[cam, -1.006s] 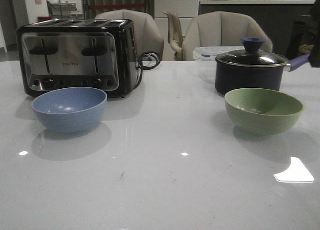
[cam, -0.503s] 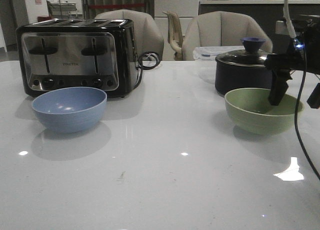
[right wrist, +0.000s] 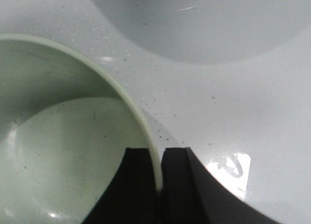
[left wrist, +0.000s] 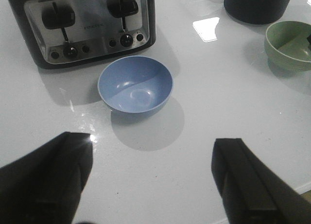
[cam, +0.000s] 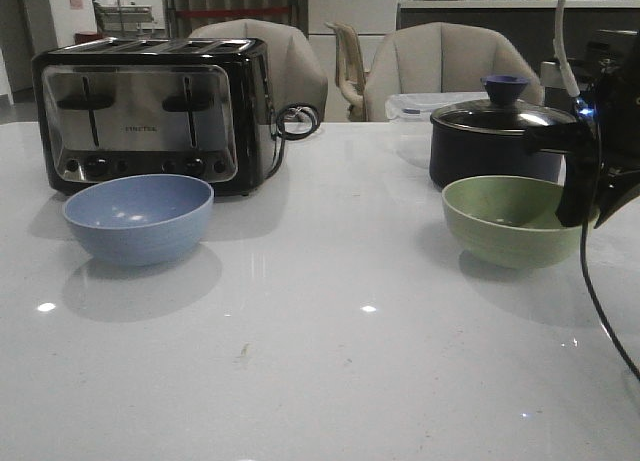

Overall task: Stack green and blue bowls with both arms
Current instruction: 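Lower the right gripper onto the rim of the pale green bowl and grasp it, then lift the green bowl and set it down at the table center with the right gripper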

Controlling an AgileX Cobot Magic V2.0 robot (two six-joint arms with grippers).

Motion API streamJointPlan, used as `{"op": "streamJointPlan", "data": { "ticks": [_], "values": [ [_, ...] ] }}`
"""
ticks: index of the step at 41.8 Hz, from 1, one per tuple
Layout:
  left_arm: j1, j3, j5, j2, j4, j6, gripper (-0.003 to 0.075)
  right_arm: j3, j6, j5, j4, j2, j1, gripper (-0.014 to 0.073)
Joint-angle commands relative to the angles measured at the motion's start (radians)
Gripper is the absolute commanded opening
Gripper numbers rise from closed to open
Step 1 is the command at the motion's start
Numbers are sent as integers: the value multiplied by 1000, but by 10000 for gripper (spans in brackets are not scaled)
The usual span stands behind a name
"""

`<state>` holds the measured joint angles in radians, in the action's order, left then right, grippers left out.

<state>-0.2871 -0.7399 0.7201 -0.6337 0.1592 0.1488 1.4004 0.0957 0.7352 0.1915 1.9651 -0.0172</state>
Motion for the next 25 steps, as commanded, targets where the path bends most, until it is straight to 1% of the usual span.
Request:
{"op": "streamJointPlan", "data": {
  "ticks": [1,5,10,14,17,25],
  "values": [
    [-6,-27,-72,-7,18,3,561,33,16,-9,5,-78,-7,54],
    [-6,-27,-72,-7,18,3,561,33,22,-5,9,-123,2,42],
    [-6,-27,-72,-7,18,3,561,47,49,10,12,-208,52,42],
    [-6,-27,-72,-7,29,3,561,76,83,39,12,-260,121,42],
    [-6,-27,-72,-7,32,3,561,100,84,65,12,-279,185,43],
    [-6,-27,-72,-7,32,3,561,116,84,71,12,-254,356,43]
  ]
}}
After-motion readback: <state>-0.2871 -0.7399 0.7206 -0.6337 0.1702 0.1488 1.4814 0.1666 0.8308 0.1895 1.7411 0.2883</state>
